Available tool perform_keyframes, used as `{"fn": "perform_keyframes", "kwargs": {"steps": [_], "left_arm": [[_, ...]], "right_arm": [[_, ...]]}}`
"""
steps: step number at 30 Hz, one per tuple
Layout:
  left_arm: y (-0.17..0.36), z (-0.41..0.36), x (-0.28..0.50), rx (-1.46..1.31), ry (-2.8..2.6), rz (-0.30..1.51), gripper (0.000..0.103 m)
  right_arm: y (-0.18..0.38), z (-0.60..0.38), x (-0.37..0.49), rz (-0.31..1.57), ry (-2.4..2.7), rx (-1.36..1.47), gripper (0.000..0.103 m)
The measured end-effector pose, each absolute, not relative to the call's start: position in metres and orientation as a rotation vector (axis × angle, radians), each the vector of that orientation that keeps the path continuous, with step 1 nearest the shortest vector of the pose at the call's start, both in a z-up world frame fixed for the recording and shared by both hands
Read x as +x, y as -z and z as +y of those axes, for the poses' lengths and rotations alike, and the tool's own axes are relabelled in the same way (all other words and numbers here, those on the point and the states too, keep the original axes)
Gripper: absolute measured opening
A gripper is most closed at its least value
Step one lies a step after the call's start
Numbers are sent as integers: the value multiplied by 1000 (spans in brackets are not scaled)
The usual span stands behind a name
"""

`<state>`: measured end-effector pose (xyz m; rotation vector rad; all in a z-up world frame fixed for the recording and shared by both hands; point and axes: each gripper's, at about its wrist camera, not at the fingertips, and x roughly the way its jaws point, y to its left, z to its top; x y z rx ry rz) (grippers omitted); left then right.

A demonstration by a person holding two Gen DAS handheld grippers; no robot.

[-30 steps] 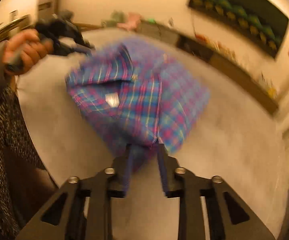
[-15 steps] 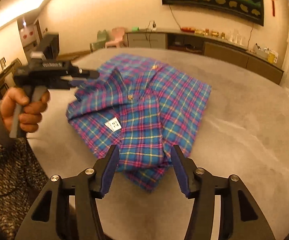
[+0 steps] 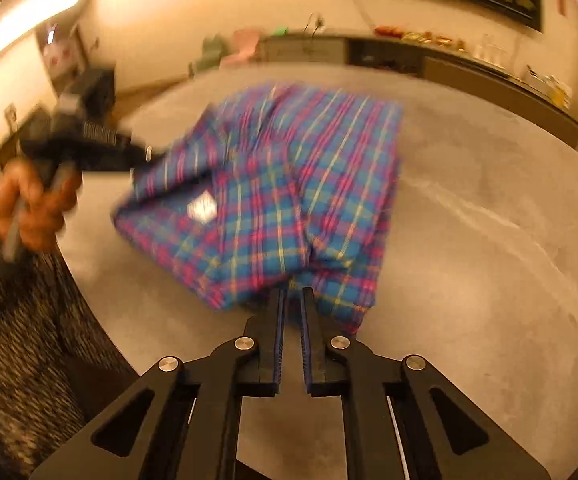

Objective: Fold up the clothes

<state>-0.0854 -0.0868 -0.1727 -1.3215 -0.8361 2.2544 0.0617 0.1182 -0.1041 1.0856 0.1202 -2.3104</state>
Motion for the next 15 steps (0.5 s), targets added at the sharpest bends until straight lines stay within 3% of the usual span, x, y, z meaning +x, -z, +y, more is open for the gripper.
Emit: {"fn": "perform_keyframes", "kwargs": {"steps": [2, 5, 8, 10, 12, 15], "left_arm": [[167, -88, -80, -1288, -2245, -856, 3], [176, -87, -83, -1344, -2240, -851, 3], [185, -95, -81, -1361, -2212, -907, 4], [183, -99, -77, -1326, -2217, -921, 12], [181, -93, -73, -1287, -2228, -912, 27], [178, -82, -69, -1271, -2245, -859, 28]], "right_arm": [[92, 130, 59, 41, 2330, 1047, 15], [95, 135, 46, -27, 2342, 1075, 39], [107, 128, 32, -57, 2298, 1150, 43], [109, 119, 31, -24, 2275, 1152, 49], [105, 108, 36, 26, 2254, 1108, 58], [101, 91, 43, 115, 2227, 1048, 69]]}}
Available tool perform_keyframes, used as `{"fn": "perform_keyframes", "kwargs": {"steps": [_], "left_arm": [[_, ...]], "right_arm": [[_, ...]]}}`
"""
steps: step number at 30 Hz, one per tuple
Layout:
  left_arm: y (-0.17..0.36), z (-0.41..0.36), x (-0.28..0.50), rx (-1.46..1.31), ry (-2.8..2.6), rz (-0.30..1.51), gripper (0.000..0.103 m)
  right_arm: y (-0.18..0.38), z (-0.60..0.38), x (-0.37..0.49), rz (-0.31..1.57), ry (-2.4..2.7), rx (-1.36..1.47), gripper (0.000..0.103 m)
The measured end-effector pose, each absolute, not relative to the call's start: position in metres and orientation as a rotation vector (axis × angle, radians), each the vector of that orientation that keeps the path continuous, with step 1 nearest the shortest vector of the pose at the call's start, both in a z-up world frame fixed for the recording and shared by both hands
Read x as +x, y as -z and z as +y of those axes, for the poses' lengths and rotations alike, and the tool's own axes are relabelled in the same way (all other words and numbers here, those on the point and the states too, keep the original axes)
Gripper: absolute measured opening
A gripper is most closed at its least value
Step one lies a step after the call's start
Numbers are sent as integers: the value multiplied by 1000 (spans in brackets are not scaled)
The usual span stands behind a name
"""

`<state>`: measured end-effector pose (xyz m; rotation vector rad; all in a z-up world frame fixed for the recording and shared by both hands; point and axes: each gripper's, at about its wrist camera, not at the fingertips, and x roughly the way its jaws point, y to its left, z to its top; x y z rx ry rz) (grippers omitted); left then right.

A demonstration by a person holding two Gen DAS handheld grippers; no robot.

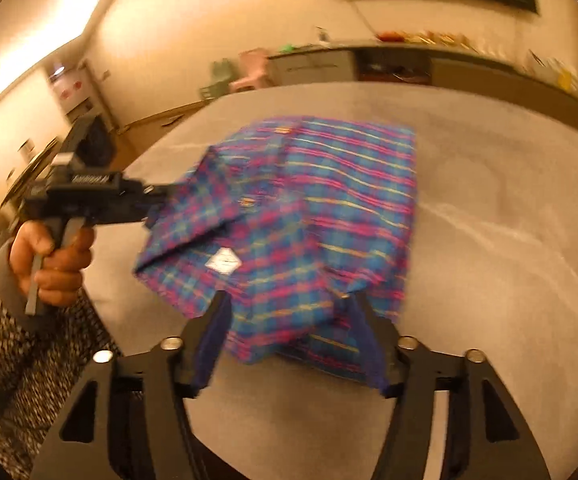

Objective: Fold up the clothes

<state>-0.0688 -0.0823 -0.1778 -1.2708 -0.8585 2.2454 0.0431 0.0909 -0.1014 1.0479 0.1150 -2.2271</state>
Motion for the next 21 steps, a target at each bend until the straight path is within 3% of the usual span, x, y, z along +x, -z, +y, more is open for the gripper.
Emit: {"fn": "perform_keyframes", "kwargs": {"steps": [2, 3, 7, 14, 18, 21], "left_arm": [[177, -78, -71, -1274, -2266, -834, 24], [174, -79, -69, -1260, -2272, -840, 12], [161, -94, -50, -1155, -2214, -957, 9], [189, -86, -42, -1389, -2254, -868, 11], [149, -91, -18, -1251, -2483, -763, 13], [113, -83, 1, -1102, -2575, -677, 15]], "right_arm": [[110, 79, 43, 226, 2245, 1065, 65], [111, 80, 41, 242, 2259, 1083, 41], [96, 99, 43, 241, 2332, 1071, 13], [107, 122, 42, 162, 2255, 1179, 16], [88, 136, 50, 132, 2273, 1124, 44], [60, 159, 57, 11, 2295, 977, 49]]}}
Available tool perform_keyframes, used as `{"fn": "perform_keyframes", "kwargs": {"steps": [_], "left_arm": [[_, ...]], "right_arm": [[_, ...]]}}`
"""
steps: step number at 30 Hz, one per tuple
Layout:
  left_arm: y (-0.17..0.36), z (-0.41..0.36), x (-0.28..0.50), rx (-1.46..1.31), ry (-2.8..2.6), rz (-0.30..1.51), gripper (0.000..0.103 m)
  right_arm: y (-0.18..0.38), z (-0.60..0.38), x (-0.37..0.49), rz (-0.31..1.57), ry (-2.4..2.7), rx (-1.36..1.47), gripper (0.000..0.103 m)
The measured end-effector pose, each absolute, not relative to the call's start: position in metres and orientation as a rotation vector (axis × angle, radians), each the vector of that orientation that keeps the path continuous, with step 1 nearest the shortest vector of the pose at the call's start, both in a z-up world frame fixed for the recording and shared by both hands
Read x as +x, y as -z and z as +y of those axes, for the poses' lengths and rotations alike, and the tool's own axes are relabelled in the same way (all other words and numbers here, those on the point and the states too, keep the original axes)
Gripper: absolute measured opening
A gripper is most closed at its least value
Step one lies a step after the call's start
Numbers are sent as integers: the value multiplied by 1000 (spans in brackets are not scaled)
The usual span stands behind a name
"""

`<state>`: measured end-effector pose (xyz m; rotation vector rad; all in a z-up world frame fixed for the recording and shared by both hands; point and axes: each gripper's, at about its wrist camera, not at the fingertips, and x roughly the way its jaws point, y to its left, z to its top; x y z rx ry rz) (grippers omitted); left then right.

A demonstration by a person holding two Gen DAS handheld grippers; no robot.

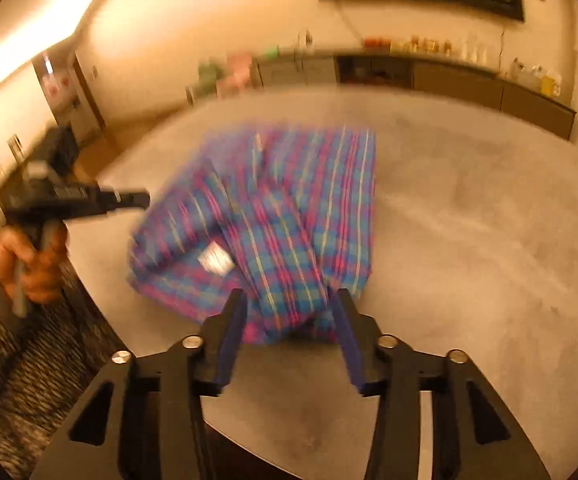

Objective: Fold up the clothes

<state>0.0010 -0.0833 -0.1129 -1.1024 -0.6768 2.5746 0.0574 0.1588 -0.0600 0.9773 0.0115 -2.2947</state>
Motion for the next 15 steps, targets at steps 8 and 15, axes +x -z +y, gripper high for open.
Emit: {"fn": "perform_keyframes", "kwargs": {"steps": [8, 15], "left_arm": [[146, 10, -34, -1363, -2391, -380, 21], [125, -31, -3, -1245, -2395, -571, 18]], "right_arm": [[91, 108, 6, 178, 2241, 1121, 34], [106, 98, -5, 292, 2206, 1163, 35]]}}
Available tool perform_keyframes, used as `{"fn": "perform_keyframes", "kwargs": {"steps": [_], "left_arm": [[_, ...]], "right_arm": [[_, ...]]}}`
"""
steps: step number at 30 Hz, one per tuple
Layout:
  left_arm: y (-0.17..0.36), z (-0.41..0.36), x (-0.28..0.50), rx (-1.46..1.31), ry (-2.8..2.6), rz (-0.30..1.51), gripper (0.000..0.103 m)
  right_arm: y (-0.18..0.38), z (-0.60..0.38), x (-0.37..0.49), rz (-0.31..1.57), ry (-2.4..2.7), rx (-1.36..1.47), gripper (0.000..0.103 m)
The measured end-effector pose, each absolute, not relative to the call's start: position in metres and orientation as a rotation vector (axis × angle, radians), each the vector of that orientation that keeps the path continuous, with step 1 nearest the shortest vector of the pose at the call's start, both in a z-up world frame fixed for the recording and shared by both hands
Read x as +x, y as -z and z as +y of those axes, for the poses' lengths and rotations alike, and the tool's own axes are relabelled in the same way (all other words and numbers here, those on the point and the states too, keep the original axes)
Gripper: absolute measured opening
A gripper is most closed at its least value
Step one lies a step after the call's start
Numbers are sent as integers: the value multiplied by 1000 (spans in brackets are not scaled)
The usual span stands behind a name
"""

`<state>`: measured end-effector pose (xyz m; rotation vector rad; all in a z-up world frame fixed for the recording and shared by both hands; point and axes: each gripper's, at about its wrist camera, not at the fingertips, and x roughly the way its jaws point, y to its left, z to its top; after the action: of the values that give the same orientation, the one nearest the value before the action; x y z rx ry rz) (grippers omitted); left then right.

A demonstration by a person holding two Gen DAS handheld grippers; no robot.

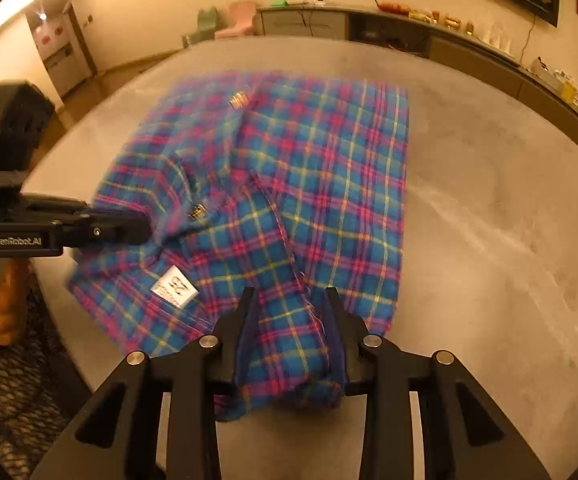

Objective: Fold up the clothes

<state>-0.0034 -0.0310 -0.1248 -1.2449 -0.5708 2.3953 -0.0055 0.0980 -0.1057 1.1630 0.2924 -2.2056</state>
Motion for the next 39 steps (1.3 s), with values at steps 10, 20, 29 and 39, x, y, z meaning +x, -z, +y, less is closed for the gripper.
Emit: {"fn": "perform_keyframes", "kwargs": {"steps": [10, 20, 29, 39], "left_arm": [[138, -51, -8, -1383, -2418, -496, 21], [88, -91, 53, -1191, -2481, -506, 28], [106, -80, 38, -1409, -2358, -174, 15], [23, -227, 47, -1222, -2663, -636, 38]], "right_arm": [[72, 20, -101, 324, 2161, 1065, 35], [101, 18, -138, 396, 2065, 1162, 37], [151, 81, -67, 453, 2010, 1202, 39], [118, 36, 50, 437, 1739, 1035, 38]]}}
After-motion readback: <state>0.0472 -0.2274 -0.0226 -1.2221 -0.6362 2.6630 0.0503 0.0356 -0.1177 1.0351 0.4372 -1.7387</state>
